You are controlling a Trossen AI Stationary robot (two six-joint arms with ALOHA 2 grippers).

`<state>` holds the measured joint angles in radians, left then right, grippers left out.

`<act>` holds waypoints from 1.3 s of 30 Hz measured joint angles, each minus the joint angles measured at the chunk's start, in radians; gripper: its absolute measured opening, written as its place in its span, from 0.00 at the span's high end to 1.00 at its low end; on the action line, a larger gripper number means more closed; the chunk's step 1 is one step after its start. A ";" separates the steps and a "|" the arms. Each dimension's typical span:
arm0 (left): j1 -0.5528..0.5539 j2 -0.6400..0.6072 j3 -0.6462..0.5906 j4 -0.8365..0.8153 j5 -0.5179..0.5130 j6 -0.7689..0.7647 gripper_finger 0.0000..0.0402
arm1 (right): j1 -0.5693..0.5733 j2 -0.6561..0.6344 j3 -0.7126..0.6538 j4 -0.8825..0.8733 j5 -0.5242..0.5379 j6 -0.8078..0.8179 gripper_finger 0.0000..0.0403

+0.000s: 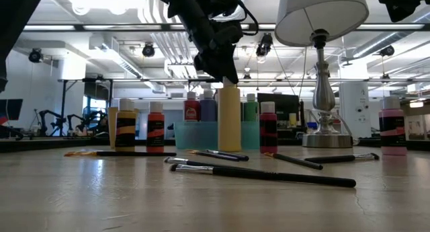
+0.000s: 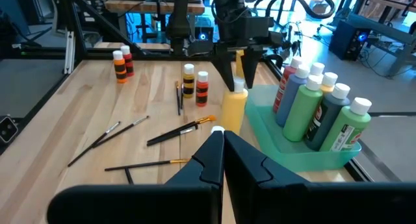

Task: Pick & Place Paint Supplies
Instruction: Put the large yellow paint bottle into the green bin

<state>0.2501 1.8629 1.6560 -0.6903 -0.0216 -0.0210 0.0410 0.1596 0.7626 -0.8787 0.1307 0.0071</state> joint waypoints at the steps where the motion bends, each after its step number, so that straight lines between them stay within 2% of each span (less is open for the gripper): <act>1: 0.001 -0.004 0.003 -0.005 0.000 0.003 0.51 | 0.000 0.000 0.000 0.000 0.000 0.000 0.98; 6: 0.002 -0.037 0.057 -0.032 -0.003 0.014 0.50 | 0.000 0.000 0.000 0.000 0.000 0.000 0.98; 14: -0.014 -0.095 0.192 -0.197 -0.003 -0.010 0.50 | 0.000 0.000 0.000 0.000 0.000 0.000 0.98; 39: -0.246 -0.389 0.162 -0.217 -0.034 -0.036 0.50 | 0.000 0.000 0.000 -0.001 0.000 0.000 0.98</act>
<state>0.0040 1.4735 1.8176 -0.9070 -0.0554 -0.0574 0.0414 0.1594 0.7628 -0.8792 0.1303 0.0071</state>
